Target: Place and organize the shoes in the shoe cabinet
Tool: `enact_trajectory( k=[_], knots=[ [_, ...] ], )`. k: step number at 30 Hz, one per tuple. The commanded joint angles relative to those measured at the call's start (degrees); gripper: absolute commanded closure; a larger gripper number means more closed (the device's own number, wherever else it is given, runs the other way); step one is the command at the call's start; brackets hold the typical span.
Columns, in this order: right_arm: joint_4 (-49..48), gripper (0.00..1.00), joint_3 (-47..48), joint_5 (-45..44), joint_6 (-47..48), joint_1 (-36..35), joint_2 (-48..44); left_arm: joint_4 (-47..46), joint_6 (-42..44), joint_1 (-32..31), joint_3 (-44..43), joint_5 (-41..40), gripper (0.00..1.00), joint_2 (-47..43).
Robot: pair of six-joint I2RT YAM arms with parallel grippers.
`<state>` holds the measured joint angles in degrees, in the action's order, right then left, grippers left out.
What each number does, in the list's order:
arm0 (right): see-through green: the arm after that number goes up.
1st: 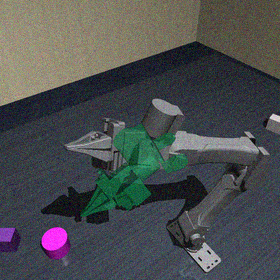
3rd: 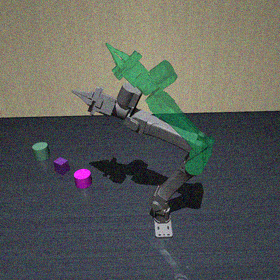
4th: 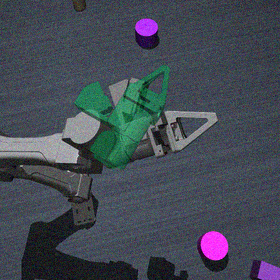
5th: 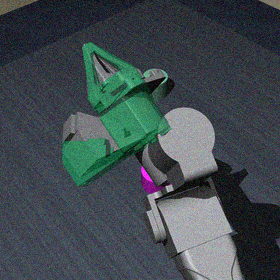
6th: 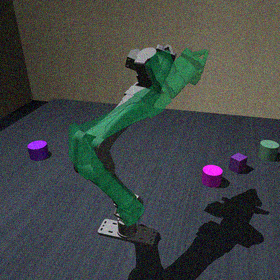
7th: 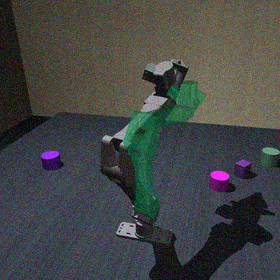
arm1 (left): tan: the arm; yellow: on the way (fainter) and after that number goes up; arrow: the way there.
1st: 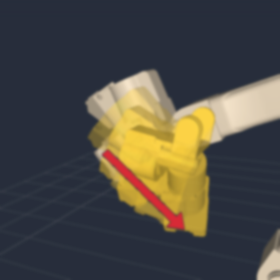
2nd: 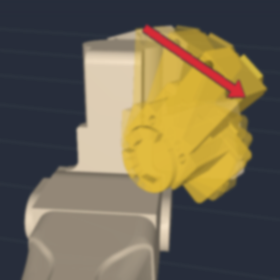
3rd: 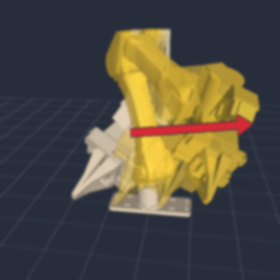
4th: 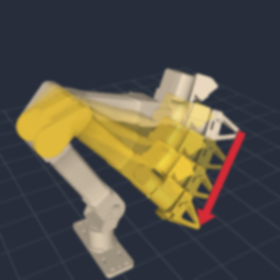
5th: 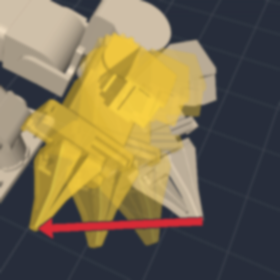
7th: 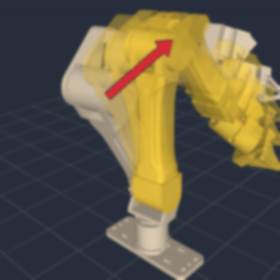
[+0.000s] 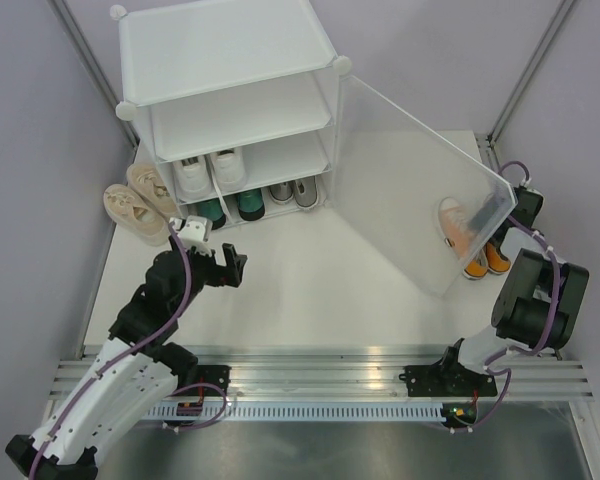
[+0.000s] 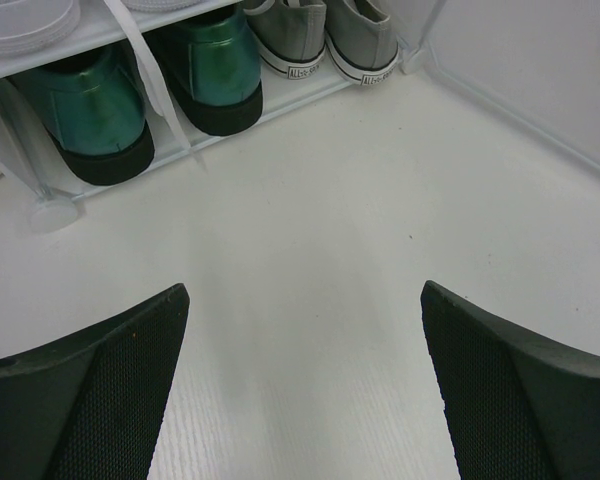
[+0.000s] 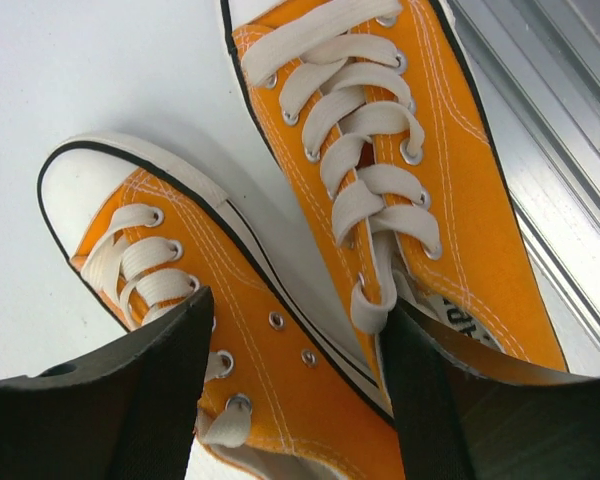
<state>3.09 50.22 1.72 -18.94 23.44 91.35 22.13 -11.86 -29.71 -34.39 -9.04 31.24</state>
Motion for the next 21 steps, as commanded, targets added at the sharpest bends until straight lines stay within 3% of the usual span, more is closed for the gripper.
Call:
enact_trajectory(
  k=[1, 11, 21],
  knots=[
    [2.4, 0.29, -0.6, 1.5, -2.6, 0.3, -4.3, -2.2, 1.8, -0.2, -0.2, -0.5, 0.0, -0.7],
    [4.5, 0.26, -3.7, 4.9, -1.7, 0.6, -7.9, -2.3, 1.6, -0.2, -0.1, 0.2, 0.0, -2.1],
    [4.9, 0.23, -9.5, -0.5, -1.6, -0.8, -11.0, -2.2, 1.0, -0.5, -0.2, 2.2, 0.0, -2.1]
  ],
)
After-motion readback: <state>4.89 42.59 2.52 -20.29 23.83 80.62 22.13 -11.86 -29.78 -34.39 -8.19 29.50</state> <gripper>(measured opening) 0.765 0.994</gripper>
